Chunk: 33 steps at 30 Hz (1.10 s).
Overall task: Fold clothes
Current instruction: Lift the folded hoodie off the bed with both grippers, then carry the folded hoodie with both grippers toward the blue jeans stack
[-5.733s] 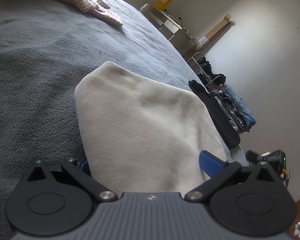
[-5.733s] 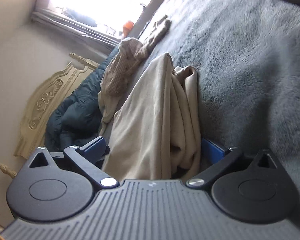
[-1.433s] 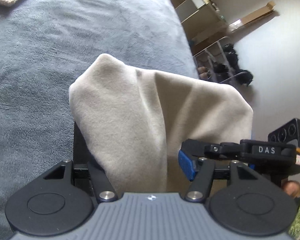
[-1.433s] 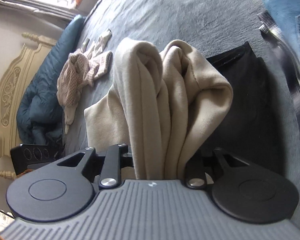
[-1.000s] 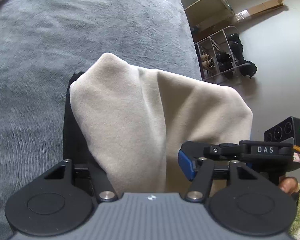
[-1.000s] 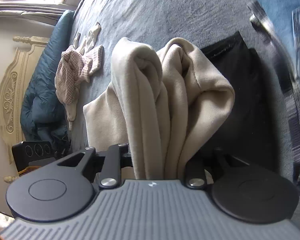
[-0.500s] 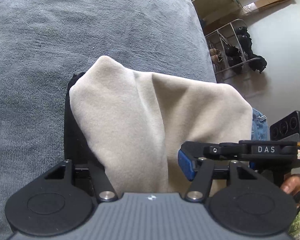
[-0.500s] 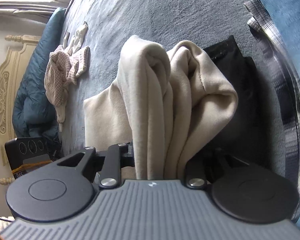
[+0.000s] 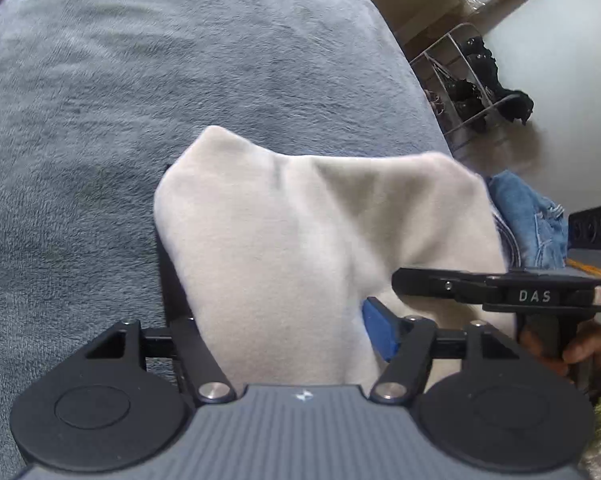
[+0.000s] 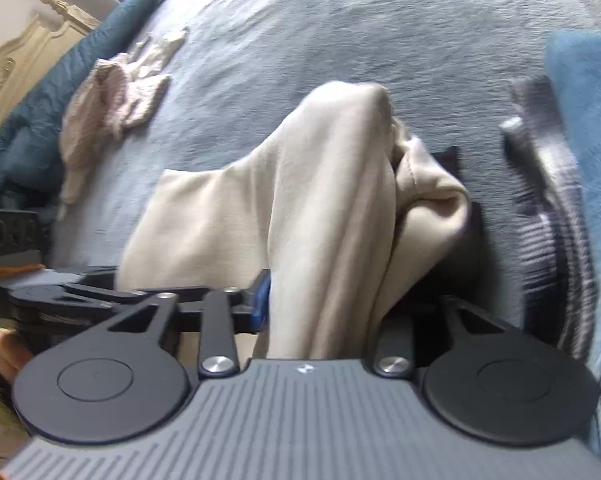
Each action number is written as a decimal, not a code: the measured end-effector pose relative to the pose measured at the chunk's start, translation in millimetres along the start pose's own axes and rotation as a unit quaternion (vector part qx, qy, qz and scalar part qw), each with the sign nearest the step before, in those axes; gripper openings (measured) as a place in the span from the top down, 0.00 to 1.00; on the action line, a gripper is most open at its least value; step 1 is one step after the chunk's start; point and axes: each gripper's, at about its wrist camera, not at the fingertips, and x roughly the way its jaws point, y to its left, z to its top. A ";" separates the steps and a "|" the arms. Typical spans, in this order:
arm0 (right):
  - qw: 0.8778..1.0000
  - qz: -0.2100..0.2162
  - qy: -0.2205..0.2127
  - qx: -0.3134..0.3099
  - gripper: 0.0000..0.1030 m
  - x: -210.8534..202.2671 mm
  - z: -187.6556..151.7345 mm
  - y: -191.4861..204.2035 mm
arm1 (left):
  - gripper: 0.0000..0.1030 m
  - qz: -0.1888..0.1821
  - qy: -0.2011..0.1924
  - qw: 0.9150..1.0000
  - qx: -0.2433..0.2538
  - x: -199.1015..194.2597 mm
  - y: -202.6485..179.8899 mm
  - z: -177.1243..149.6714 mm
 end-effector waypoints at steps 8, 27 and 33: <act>0.996 -0.070 -0.024 -0.051 0.47 -22.7 -8.4 27.3 | 0.29 0.036 -0.045 0.998 -0.003 -55.5 5.6 -2.2; 0.934 -0.204 -0.141 -0.257 0.76 -26.2 -4.7 87.1 | 0.30 0.030 -0.109 0.987 0.114 -36.1 -47.5 7.5; 0.933 -0.244 -0.061 -0.256 0.89 35.8 11.1 49.5 | 0.30 0.050 -0.083 0.986 0.133 -3.2 -35.4 0.9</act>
